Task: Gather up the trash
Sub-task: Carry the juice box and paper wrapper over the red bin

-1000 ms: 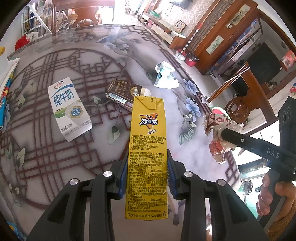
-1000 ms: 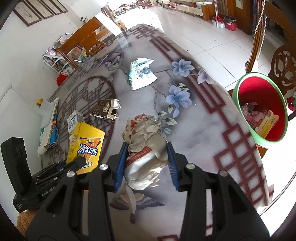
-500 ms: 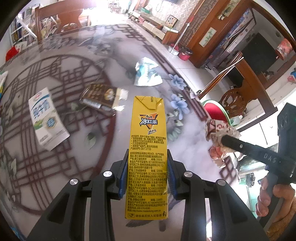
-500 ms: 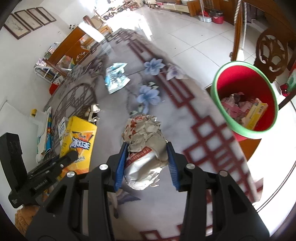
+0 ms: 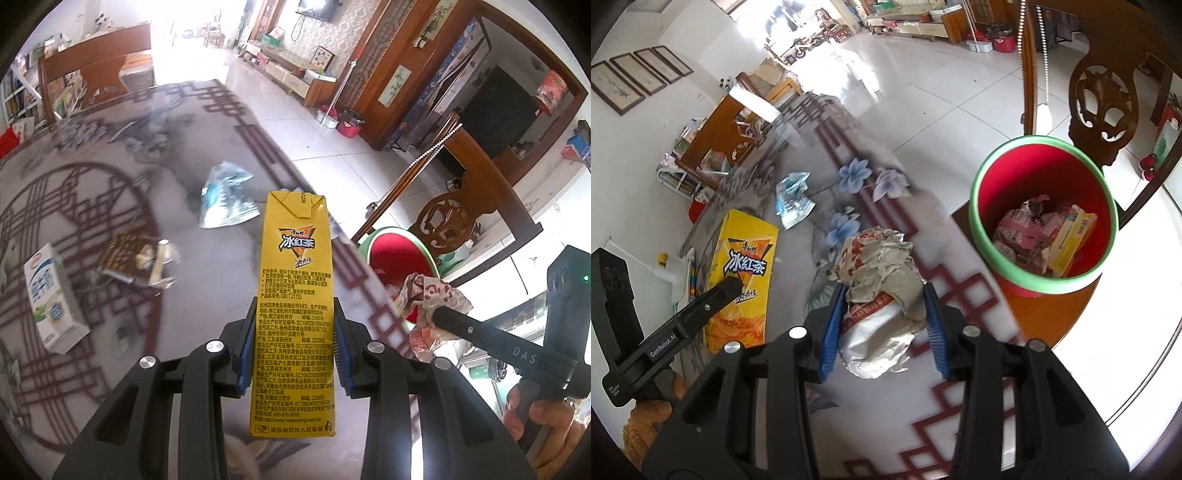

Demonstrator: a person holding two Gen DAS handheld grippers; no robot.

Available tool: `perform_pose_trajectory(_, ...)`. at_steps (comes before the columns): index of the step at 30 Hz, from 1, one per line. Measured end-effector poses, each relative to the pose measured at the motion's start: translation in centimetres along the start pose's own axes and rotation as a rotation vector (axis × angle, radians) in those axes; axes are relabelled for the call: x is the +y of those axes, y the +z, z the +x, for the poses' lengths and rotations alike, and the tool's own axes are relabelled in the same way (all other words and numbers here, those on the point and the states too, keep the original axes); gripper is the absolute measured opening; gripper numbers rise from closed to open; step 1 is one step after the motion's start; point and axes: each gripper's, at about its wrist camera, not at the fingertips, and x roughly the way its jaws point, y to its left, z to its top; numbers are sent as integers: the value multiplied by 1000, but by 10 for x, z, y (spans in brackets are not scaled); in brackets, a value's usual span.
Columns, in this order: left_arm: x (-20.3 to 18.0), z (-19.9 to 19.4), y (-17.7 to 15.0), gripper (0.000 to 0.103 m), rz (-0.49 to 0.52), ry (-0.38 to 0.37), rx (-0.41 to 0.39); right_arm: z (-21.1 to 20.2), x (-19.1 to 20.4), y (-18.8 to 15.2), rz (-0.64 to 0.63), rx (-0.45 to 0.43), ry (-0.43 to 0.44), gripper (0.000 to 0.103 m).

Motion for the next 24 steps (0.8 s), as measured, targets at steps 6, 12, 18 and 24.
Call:
perform_pose_trajectory(6,-26,18,11,33,6,-11,5,-10,-23,20,16,-15,4,40)
perform_pose_trajectory(12,-51,35,24,33,9,-25,4,-23,-51,45,28,-42,1,40)
perform_pose_trajectory(18,-82,55,35,33,16,-48,3,-34,-84,62,59,-68,-17,40)
perform_pose_trajectory(24,-121,74,44,33,49,-77,8,-43,-114,74,81,-79,-27,40)
